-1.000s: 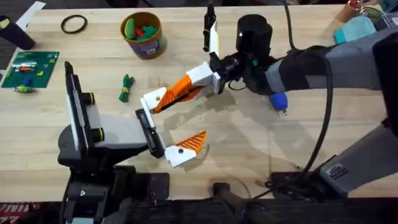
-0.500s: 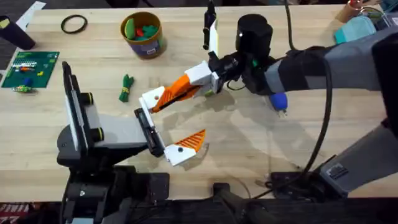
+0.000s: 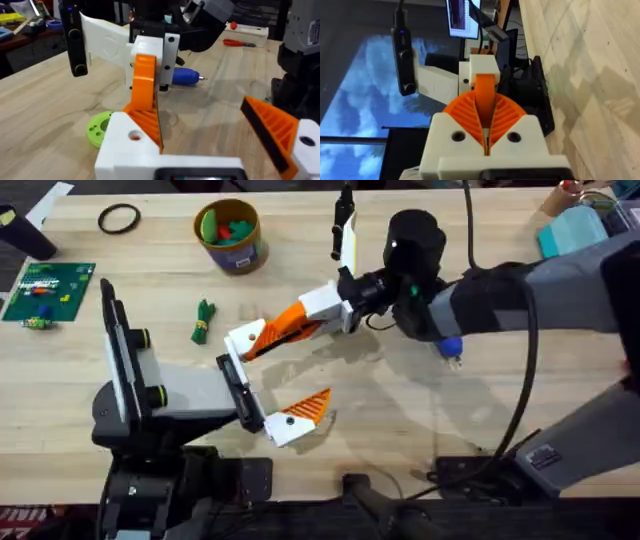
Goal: Pick up the gripper from the table and insert it into the empty holder that is missing its gripper. Then pick up a screw, insert it into the mounting hole, and use the screwdriver to tighten it. Finally, clean up the table by picking up the vegetable and placing it into the bucket.
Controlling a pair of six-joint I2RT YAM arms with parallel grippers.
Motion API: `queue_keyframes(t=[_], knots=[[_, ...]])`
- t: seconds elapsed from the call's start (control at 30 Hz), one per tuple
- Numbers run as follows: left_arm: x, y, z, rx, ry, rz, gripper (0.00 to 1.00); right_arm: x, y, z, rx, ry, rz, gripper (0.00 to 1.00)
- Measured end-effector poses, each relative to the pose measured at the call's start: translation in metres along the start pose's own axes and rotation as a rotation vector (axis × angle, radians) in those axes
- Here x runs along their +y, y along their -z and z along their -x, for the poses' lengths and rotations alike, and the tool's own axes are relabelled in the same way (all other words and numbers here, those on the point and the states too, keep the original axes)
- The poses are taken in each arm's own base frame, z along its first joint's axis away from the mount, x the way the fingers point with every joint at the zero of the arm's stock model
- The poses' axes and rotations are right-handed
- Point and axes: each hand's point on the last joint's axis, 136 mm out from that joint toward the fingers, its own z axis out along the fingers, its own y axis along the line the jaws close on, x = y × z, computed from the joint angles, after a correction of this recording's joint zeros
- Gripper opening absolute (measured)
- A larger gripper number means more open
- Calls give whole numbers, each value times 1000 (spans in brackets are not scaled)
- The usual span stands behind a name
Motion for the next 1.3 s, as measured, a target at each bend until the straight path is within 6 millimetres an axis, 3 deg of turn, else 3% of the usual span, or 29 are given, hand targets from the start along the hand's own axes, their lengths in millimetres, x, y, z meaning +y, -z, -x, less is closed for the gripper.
queue_keyframes(t=[0.73,1.3], knots=[[-1,0,1,1,-12,-6,988,2,0,-4,-59,-7,10,13],[6,1,1,2,-13,35,988,2,-7,3,-113,-6,5,13]])
